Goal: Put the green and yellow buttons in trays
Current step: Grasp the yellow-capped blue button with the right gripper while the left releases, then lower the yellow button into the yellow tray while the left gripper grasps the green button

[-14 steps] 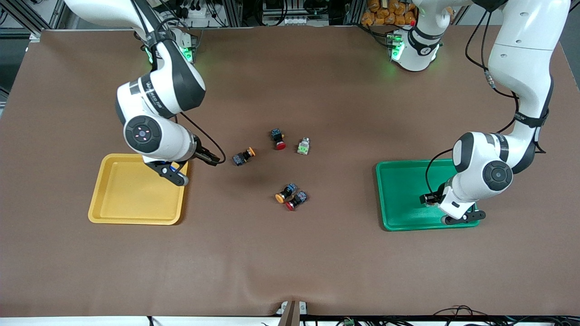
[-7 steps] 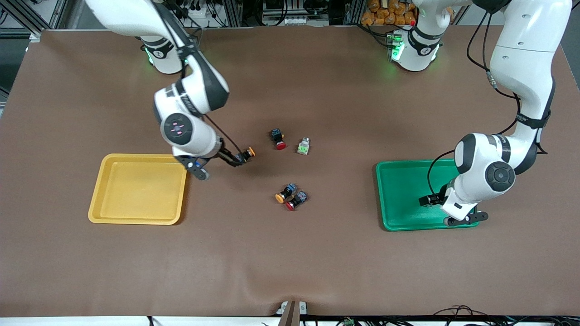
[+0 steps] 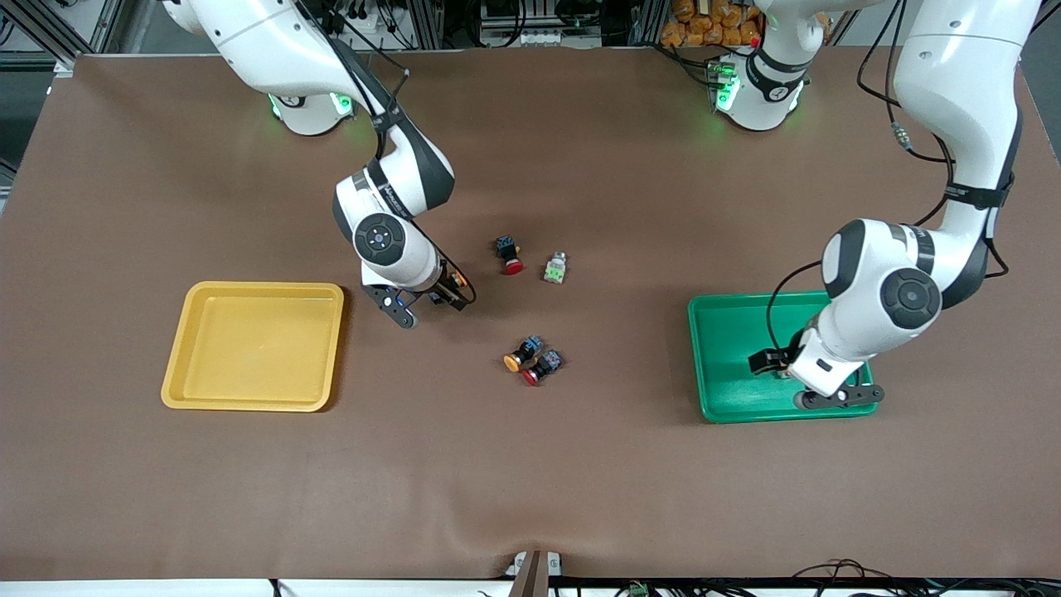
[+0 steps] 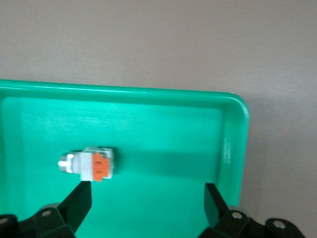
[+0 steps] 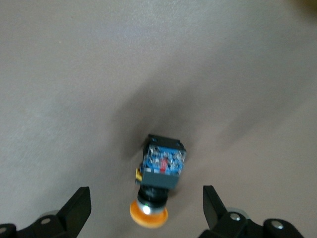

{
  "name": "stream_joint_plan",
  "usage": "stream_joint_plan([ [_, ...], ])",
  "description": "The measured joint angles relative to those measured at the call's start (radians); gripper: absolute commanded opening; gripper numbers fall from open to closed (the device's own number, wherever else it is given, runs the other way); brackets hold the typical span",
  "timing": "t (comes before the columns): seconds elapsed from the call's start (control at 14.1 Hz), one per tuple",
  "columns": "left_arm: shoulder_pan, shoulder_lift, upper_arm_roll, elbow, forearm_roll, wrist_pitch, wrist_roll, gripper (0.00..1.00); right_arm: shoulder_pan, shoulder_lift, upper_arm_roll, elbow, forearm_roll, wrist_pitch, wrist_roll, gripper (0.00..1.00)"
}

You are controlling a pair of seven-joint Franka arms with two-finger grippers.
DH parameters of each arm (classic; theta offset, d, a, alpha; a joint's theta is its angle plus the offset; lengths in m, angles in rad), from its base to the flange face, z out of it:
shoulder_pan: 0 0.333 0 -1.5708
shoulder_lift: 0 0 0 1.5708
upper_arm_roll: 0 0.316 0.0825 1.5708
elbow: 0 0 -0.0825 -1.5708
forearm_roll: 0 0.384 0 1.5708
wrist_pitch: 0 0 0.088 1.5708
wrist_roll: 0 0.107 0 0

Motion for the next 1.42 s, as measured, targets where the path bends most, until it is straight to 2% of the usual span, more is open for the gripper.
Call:
stream_joint_plan([
  [0.14, -0.001, 0.0, -0.036, 0.0, 0.0, -0.002, -0.058, 1.0, 0.005, 0.02, 0.0, -0.033, 0.0, 0.064, 0.0, 0.3],
  [0.21, -0.002, 0.0, -0.055, 0.0, 0.0, -0.007, -0.085, 1.0, 0.007, 0.03, 0.0, -0.039, 0.0, 0.076, 0.0, 0.1],
  [0.28, -0.003, 0.0, -0.074, 0.0, 0.0, -0.011, -0.109, 1.0, 0.008, 0.036, 0.0, -0.04, 0.0, 0.078, -0.001, 0.0],
  [0.57, -0.036, 0.002, -0.125, -0.003, 0.0, -0.019, -0.177, 1.0, 0.007, 0.03, -0.011, -0.036, -0.001, 0.055, -0.018, 0.0],
  [0.78, -0.131, 0.016, -0.13, -0.006, 0.0, -0.02, -0.322, 1.0, -0.03, -0.01, -0.043, 0.003, -0.001, -0.102, -0.137, 0.0],
  [0.99, -0.238, 0.04, -0.131, -0.004, 0.0, -0.014, -0.475, 1.0, -0.147, -0.074, -0.053, 0.087, -0.005, -0.326, -0.299, 0.0],
  [1.13, -0.291, 0.065, -0.13, 0.002, 0.0, 0.008, -0.566, 1.0, -0.241, -0.102, -0.057, 0.13, -0.024, -0.421, -0.447, 0.0],
  [1.42, -0.365, 0.107, -0.13, 0.006, 0.0, 0.054, -0.7, 1.0, -0.463, -0.108, -0.063, 0.15, -0.049, -0.446, -0.848, 0.0],
])
